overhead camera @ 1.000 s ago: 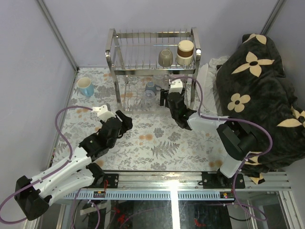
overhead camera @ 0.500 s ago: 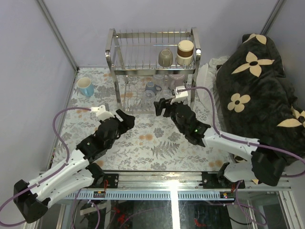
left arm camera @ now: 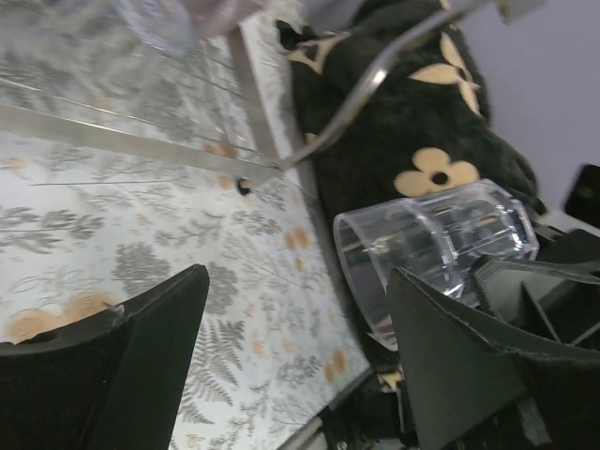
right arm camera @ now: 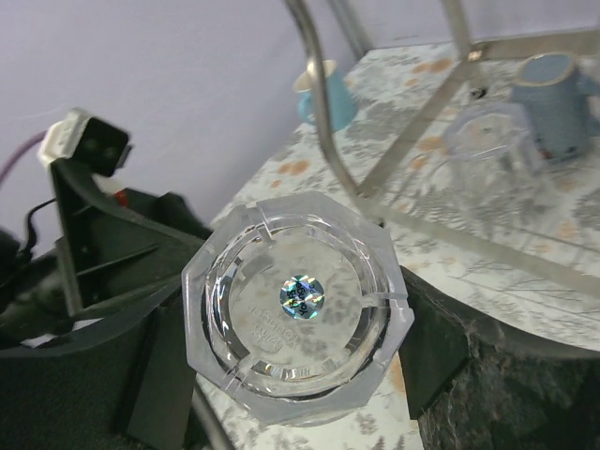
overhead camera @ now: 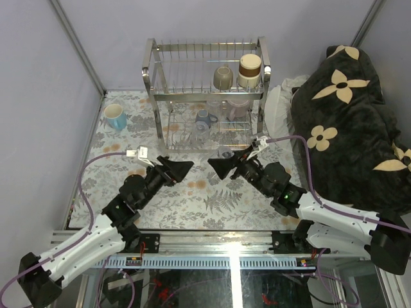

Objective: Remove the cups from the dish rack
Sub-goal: Place the cup at the center of the board.

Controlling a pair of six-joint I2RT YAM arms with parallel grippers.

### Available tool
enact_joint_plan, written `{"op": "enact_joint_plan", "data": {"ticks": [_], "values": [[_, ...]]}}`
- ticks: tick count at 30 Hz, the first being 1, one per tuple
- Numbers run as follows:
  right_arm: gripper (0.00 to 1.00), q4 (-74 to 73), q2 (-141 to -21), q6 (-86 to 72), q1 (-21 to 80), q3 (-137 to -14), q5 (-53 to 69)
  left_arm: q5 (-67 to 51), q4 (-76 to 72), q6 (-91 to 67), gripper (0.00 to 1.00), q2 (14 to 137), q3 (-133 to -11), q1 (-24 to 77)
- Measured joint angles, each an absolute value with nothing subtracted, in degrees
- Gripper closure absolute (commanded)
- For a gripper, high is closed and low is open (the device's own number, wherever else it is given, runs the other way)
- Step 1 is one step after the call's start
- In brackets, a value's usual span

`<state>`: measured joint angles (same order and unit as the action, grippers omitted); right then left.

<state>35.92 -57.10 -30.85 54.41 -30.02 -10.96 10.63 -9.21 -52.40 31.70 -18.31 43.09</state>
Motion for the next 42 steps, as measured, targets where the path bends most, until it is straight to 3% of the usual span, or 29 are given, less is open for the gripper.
{"op": "enact_joint_plan", "data": {"ticks": [9,20,27,30,35,39,42], "values": [[1.0,43.88,-58.48,-36.53,54.41,-26.46,-2.81,-0.47,-30.2,-55.66,0.31,37.82,-12.91,43.07],[1.0,50.92,-61.28,-38.04,54.43,-26.37,-1.54,-4.4,-41.78,-58.81,0.39,36.8,-9.65,43.09],[1.0,54.17,-65.25,-39.27,54.48,-26.37,-0.05,-6.92,-51.37,-63.53,0.6,42.33,-7.44,43.09],[1.0,56.05,-65.3,-39.24,54.5,-26.35,0.14,-7.31,-54.61,-65.43,0.73,43.2,-6.63,43.09],[1.0,58.67,-65.3,-39.48,54.65,-26.2,0.3,-7.6,-57.87,-67.7,0.79,43.11,-6.57,43.09],[1.0,60.14,-65.39,-39.62,54.76,-26.11,0.8,-7.57,-58.46,-68.55,0.98,42.5,-6.57,43.09],[1.0,61.21,-65.71,-39.97,54.81,-25.91,1.04,-7.57,-58.33,-68.71,1.0,42.0,-6.57,43.11]]}}
